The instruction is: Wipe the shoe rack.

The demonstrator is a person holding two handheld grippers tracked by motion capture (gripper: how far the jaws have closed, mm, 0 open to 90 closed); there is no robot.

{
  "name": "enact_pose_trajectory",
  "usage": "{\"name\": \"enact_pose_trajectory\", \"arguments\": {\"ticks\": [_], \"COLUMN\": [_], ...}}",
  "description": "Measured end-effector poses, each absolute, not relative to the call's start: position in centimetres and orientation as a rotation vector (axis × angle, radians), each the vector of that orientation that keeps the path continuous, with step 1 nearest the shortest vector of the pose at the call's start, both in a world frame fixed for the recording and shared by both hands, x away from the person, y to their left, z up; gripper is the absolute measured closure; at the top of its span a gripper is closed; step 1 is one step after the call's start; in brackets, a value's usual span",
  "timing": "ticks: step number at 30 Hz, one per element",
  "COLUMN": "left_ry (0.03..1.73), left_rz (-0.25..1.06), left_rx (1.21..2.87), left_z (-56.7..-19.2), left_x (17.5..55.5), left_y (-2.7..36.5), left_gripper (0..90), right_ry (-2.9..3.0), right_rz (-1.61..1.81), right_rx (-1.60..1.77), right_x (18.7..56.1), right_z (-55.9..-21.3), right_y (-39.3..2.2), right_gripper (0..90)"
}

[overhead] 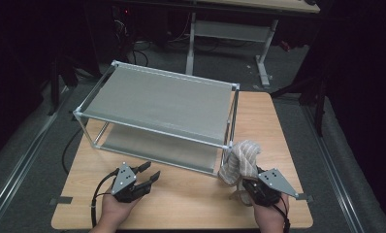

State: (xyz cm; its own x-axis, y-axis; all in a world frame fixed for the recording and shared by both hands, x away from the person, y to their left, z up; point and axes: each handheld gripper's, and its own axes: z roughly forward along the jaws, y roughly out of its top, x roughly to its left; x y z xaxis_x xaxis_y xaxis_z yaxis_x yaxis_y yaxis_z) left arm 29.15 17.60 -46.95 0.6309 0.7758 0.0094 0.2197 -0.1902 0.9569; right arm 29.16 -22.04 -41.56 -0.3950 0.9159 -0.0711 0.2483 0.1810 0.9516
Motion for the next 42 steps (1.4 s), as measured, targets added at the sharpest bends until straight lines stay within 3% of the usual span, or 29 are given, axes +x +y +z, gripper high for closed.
{"name": "enact_pose_trajectory", "arguments": {"ticks": [8,24,30,42], "left_ry": [0.812,0.777,0.742,0.724], "left_rz": [0.652,0.614,0.593,0.584], "left_rx": [1.728,1.737,1.749,1.769], "left_z": [-46.4,-46.5,-46.5,-46.6], "left_x": [28.3,29.0,29.4,29.8], "left_y": [17.8,16.7,15.4,14.6], "left_gripper": [50.6,50.5,50.4,50.4], "right_ry": [1.812,2.111,2.034,1.811], "right_rz": [1.209,0.939,0.984,1.31], "right_rx": [1.063,1.191,1.161,0.953], "right_x": [28.9,30.9,28.8,24.7], "right_z": [-42.0,-48.6,-47.0,-40.5], "right_y": [-22.0,-20.9,-21.5,-21.0], "right_gripper": [67.0,67.2,67.4,67.7]}}
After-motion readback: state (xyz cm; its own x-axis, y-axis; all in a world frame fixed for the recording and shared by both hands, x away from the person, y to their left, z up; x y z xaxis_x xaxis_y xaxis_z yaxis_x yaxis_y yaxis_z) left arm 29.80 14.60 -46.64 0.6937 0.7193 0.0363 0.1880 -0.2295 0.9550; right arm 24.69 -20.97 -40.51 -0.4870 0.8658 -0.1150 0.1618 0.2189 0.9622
